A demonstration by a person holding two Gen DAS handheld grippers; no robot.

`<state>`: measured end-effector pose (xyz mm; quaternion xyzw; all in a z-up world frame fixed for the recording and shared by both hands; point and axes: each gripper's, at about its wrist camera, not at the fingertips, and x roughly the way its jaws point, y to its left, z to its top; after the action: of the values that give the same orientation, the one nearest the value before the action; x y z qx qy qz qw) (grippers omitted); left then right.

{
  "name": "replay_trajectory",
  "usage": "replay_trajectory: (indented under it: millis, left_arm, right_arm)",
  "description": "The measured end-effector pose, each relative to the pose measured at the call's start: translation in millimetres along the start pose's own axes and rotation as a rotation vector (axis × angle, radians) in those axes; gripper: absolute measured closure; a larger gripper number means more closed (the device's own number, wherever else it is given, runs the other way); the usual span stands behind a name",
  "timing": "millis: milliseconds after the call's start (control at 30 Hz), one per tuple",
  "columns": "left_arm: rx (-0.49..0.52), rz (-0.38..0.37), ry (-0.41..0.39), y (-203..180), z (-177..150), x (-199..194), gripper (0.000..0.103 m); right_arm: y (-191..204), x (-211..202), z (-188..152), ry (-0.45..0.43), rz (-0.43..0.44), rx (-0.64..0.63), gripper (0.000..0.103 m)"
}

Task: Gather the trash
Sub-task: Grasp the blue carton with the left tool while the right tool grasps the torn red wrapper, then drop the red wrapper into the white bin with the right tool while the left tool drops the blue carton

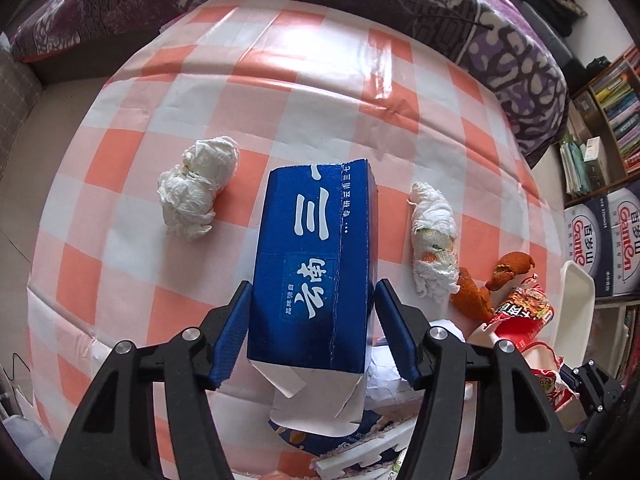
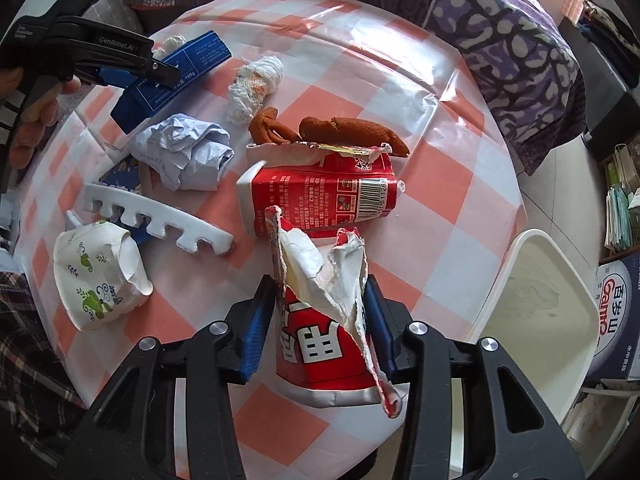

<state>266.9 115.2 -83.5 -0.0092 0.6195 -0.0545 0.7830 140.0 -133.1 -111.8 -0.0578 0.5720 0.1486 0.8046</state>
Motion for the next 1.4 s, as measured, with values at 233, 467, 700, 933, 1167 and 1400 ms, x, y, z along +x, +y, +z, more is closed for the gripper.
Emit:
replay_trajectory:
  millis: [233, 467, 700, 933, 1167, 1400]
  left_arm:
    - [-0.009, -0.002, -0.097, -13.6, -4.9, -27.4, 0.046]
    - [0.010, 0.013, -0.216, -44.6, -8.6, -57.2, 0.047]
    - [0.029, 0.044, -0.333, -73.2, -21.0, -83.1, 0.047]
    - [-0.009, -0.045, -0.385, -101.8, -38.4, -90.4, 0.047]
    - [0.047, -0.070, -0.397, -144.1, -52.2, -85.0, 0.047]
    - [0.113, -0.118, -0.385, -187.0, -65.9, -82.0, 0.047]
  right_arm:
    - [-3.4, -33.0, 9.7, -0.124, 0.031, 0.084, 0.060]
    - [-14.0, -61.5, 6.0, -0.236, 0.038, 0.201, 0.060]
    - [-39.0, -85.6, -3.9, -0.367, 0.038, 0.358, 0.060]
    - [-76.2, -93.5, -25.8, -0.405, -0.089, 0.583, 0.059]
    - [-124.6, -87.4, -55.0, -0.324, -0.182, 0.778, 0.055]
    - [-160.5, -94.6, -85.1, -0.293, -0.222, 0.915, 0.030]
